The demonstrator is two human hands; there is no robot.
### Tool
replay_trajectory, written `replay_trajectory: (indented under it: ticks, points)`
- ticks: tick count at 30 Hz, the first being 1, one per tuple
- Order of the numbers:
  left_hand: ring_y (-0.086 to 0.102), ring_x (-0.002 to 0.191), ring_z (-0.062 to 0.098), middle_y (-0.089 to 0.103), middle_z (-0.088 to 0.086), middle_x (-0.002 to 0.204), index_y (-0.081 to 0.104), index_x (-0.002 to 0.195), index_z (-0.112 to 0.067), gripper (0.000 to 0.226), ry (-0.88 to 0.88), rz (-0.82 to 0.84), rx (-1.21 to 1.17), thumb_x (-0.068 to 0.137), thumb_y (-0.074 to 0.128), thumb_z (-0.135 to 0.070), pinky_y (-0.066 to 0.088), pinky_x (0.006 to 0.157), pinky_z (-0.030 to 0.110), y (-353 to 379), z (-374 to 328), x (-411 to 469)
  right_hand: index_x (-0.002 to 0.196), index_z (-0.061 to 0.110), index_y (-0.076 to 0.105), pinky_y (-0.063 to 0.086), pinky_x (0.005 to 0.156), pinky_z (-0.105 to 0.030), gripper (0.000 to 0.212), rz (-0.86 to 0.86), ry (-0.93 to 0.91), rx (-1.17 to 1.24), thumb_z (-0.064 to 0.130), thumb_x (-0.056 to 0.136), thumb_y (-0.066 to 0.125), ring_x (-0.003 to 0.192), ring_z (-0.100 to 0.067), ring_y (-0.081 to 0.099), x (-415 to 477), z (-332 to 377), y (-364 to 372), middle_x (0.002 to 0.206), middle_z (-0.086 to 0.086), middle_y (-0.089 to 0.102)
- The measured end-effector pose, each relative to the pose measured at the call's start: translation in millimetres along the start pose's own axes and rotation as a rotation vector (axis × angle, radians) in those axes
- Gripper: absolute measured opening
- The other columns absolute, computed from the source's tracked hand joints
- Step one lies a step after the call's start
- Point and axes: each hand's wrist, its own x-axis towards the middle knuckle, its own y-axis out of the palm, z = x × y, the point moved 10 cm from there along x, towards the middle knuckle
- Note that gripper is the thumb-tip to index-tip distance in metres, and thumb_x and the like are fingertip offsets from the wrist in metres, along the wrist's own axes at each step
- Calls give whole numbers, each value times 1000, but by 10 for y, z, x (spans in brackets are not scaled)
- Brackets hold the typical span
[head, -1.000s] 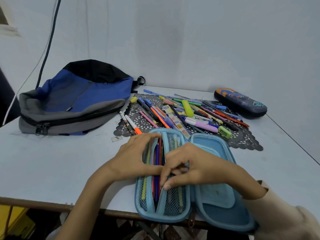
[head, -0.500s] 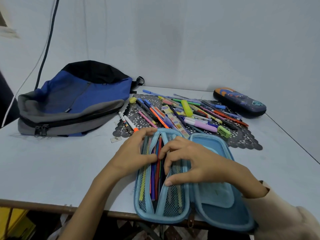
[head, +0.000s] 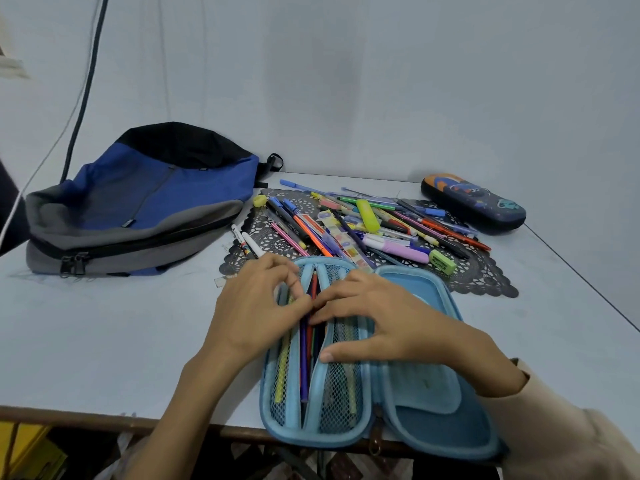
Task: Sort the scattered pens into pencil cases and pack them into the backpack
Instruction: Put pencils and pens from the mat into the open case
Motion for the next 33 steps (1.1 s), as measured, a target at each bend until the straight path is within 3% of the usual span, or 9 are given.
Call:
replay_trajectory:
  ticks: [5,9,14,18,21,24,27,30,33]
  points:
    - [52,112,4,61,-24,105,65,64,-29,29,-91,32,-382,57,57,-57,41,98,41,127,173,-2,126,38,62,37,96,-33,46,12,-17,17,59,85,61,109,-5,41,-29,11,-4,134,20,52]
    - [55,110,4,62,-17,109,66,62,-30,27,-127,53,-474,56,59,-54,40,103,46,136,225,-7,131,42,57,37,96,-37,50,44,-40,-47,63,86,55,110,-13,40,-10,79,89,142,20,44]
    - [57,111,9,62,-20,109,66,63,-28,24,-135,59,-548,59,65,-52,40,103,52,188,285,-3,137,44,48,32,103,-38,47,84,-39,-61,61,93,43,120,-9,35,-52,77,88,153,19,31]
    - [57,115,12,62,-16,111,65,62,-26,20,-128,30,-627,62,70,-46,38,105,55,221,314,-27,121,36,64,33,102,-39,34,-15,-45,20,52,95,48,122,-4,40,-56,23,-42,138,19,49]
    - [55,114,8,61,-18,112,66,67,-26,24,-101,34,-565,67,69,-50,39,105,52,217,290,-35,108,29,69,37,98,-42,26,-57,-81,20,43,96,50,117,-7,46,-34,16,-48,128,15,56]
    - [53,114,-1,57,-23,116,67,84,-31,26,-34,26,-468,79,57,-55,41,104,46,107,285,-61,103,25,70,35,100,-40,20,-90,-93,47,28,96,52,117,-9,46,-29,-2,-68,127,11,56]
    - [39,130,-5,47,-25,135,60,108,-41,32,128,24,-90,87,43,-58,37,108,41,-92,335,-112,108,25,70,31,106,-38,21,-71,-83,80,22,97,53,121,-7,45,-52,-47,-54,129,10,54]
    - [6,143,-11,20,-26,154,41,136,-45,59,87,115,192,85,24,-71,10,121,37,-190,612,-224,118,29,67,35,107,-36,25,-46,-72,124,27,97,53,125,-3,43,-91,-127,-61,132,12,53]
    - [-17,140,-14,-6,-25,157,11,153,-40,84,7,276,359,79,0,-78,-10,119,24,-106,811,-361,120,31,66,37,108,-29,31,-42,-11,96,43,95,51,124,3,45,-56,-321,-229,133,15,53]
